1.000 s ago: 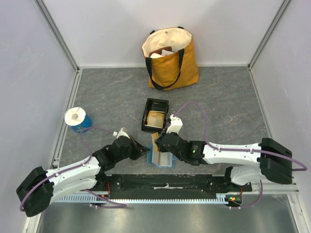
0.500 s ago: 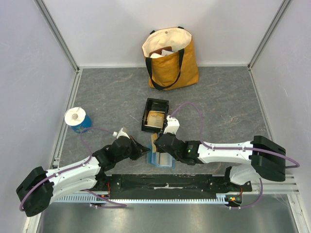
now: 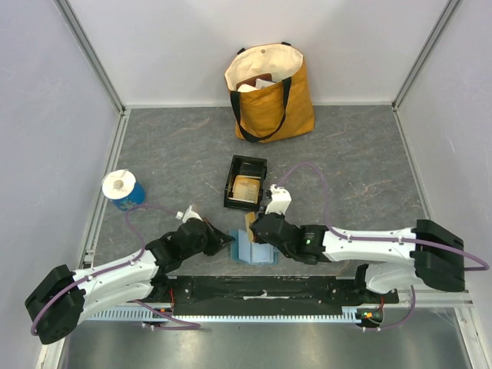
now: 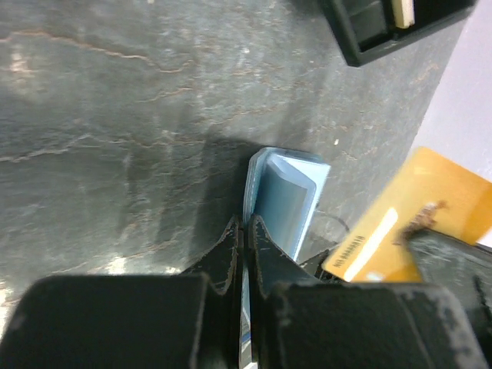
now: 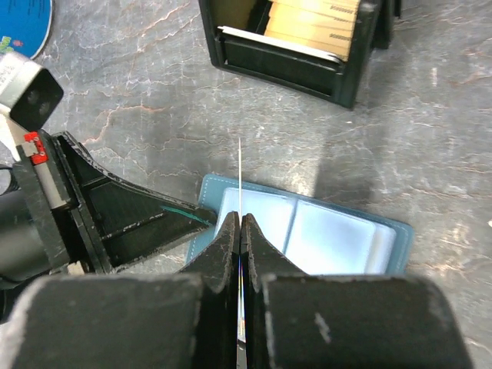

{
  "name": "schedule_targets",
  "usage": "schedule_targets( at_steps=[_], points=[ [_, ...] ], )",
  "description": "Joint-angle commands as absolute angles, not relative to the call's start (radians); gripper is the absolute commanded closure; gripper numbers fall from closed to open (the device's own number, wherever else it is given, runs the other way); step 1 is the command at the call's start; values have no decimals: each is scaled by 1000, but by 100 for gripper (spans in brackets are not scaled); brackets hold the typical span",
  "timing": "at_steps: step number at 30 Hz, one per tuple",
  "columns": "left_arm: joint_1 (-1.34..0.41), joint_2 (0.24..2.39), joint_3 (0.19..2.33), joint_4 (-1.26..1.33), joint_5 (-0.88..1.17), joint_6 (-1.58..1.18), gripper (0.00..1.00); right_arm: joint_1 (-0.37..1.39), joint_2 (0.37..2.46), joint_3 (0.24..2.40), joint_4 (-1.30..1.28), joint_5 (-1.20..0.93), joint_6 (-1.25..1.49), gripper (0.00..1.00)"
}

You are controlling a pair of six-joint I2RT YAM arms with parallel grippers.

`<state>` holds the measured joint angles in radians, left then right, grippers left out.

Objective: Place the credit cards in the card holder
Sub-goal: Turn over the card slot in the card holder.

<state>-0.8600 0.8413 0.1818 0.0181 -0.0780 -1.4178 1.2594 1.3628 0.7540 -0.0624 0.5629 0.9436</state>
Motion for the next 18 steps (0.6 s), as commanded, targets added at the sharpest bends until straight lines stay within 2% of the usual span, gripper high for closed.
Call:
schedule_targets(
  at_steps=[1, 5, 14, 18],
  points=[
    [-864, 841, 143, 6, -146, -1460, 98, 1262, 1255, 693, -75, 624, 950, 100],
    [-864, 896, 121, 18, -155, -1468, 98, 1250, 1238, 670, -43, 524, 917, 100],
    [-864, 1028, 118, 86, -135, -1471, 98, 1141, 1336, 600, 95, 243, 953, 100],
    [-864, 1034, 100, 95, -137, -1491, 98, 1101, 1348, 543, 153, 193, 977, 100]
  ],
)
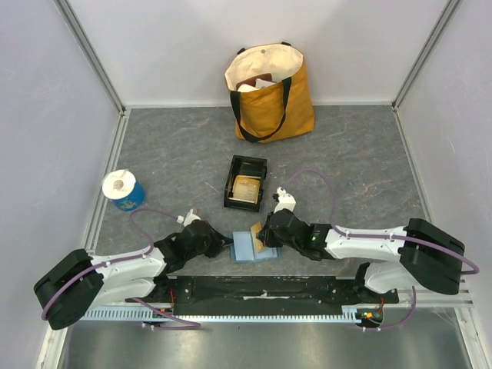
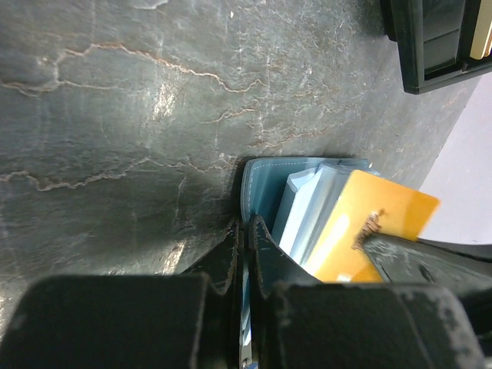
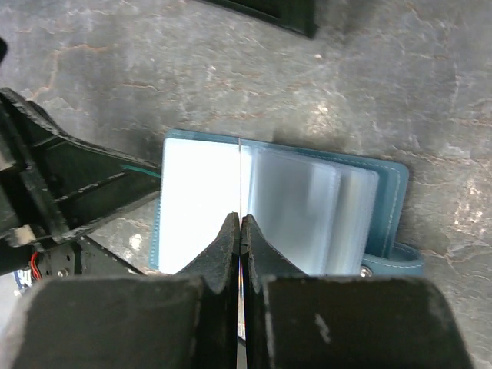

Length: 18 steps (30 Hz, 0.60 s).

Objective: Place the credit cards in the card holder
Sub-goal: Insert the credit card into the card holder.

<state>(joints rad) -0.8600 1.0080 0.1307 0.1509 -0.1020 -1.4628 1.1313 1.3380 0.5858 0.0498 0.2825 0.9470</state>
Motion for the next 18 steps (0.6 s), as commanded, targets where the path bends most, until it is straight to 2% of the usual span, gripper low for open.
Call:
schedule_targets(
  at_steps=[1, 8, 18],
  points=[
    [-864, 1028, 97, 98, -137, -1493, 98, 1095, 1353, 526, 175, 180, 983, 100],
    [-864, 1038, 90, 104, -137, -1493, 98, 1045, 1430, 445, 345, 78, 1012, 100],
    [-864, 1078, 97, 124, -132, -1496, 98, 1022, 1479, 410, 379, 52, 1058, 100]
  ],
)
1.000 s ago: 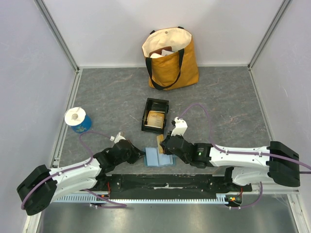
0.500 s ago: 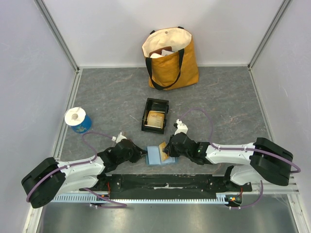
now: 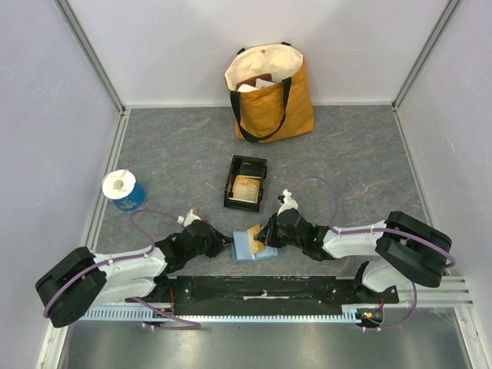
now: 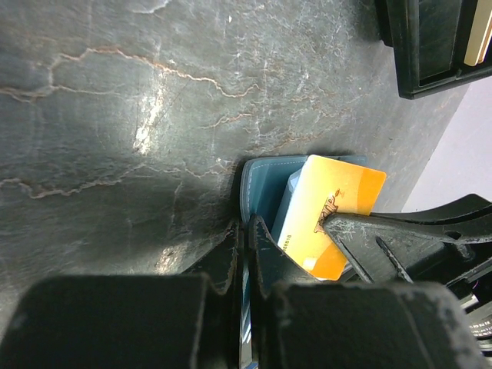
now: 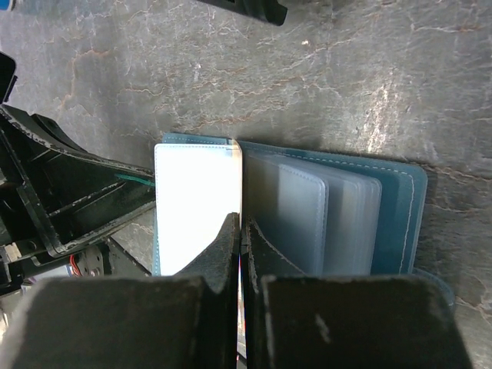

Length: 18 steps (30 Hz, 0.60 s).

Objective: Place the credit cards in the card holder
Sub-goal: Insert the credit card into the card holder.

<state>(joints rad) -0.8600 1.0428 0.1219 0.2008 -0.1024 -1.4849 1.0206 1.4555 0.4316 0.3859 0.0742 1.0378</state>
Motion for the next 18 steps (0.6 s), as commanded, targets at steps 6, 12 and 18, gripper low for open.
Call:
schedule_targets(
  at_steps=[6, 12, 18],
  points=[
    [-864, 1083, 100, 127, -132, -1496, 98, 1020, 1384, 316, 383, 124, 1112, 100],
    [-864, 1092, 100, 133, -133, -1494, 98, 1022, 1446, 337, 414, 65, 1080, 100],
    [-864, 1106, 101, 144, -133, -1496, 98, 1025, 1535, 350, 497, 8, 1098, 100]
  ],
)
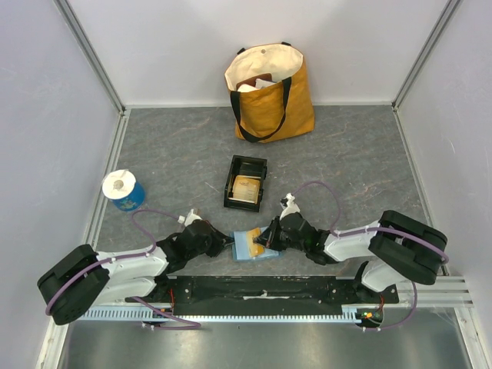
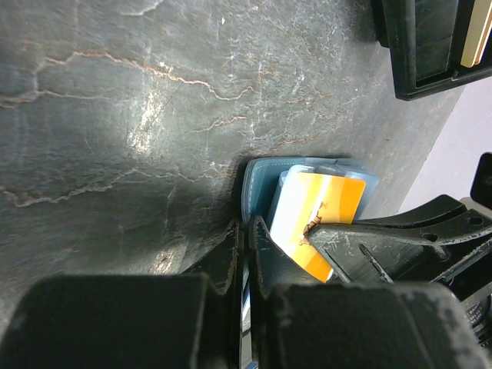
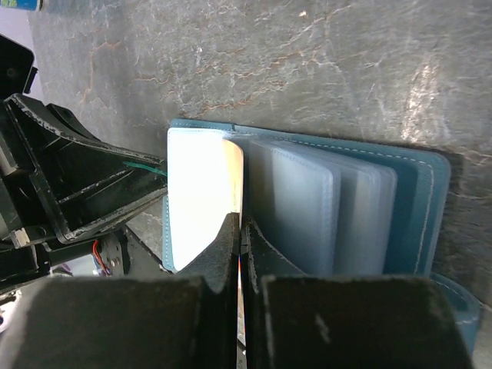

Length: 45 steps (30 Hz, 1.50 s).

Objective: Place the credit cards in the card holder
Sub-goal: Insert the credit card into the card holder.

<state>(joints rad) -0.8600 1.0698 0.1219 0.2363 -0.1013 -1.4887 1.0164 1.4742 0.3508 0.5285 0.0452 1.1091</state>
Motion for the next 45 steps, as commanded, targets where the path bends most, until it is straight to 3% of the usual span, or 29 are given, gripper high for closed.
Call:
schedule_targets(
  at_steps=[1, 13, 17, 19, 20, 22, 25, 33, 45],
  points=[
    [-864, 1108, 101, 146, -133, -1496, 98, 1025, 1537, 347, 503, 8, 1104, 100],
    [-864, 1140, 106, 170, -124, -1494, 98, 1049, 1608, 408, 542, -69, 1104, 100],
    [-865, 1129, 101, 170, -124, -1494, 98, 1049, 1542, 420, 401, 24, 1092, 82],
    [-864, 1115, 94, 166, -129, -1497, 98, 1051, 1484, 423, 329, 72, 1072, 61],
    [-864, 1108, 91, 161, -130, -1499, 98, 1049, 1467, 426, 286, 96, 1066, 56],
    [-864, 1094, 86, 150, -132, -1500, 98, 1049, 1430, 446, 212, 136, 1049, 46],
    [-864, 1077, 83, 137, -135, -1499, 98, 1049, 1407, 465, 149, 170, 1031, 39],
    [-864, 1065, 77, 133, -138, -1500, 98, 1065, 1442, 500, 149, 135, 999, 42],
    [-864, 1074, 84, 138, -137, -1494, 98, 1131, 1508, 646, 158, 71, 904, 62]
  ],
)
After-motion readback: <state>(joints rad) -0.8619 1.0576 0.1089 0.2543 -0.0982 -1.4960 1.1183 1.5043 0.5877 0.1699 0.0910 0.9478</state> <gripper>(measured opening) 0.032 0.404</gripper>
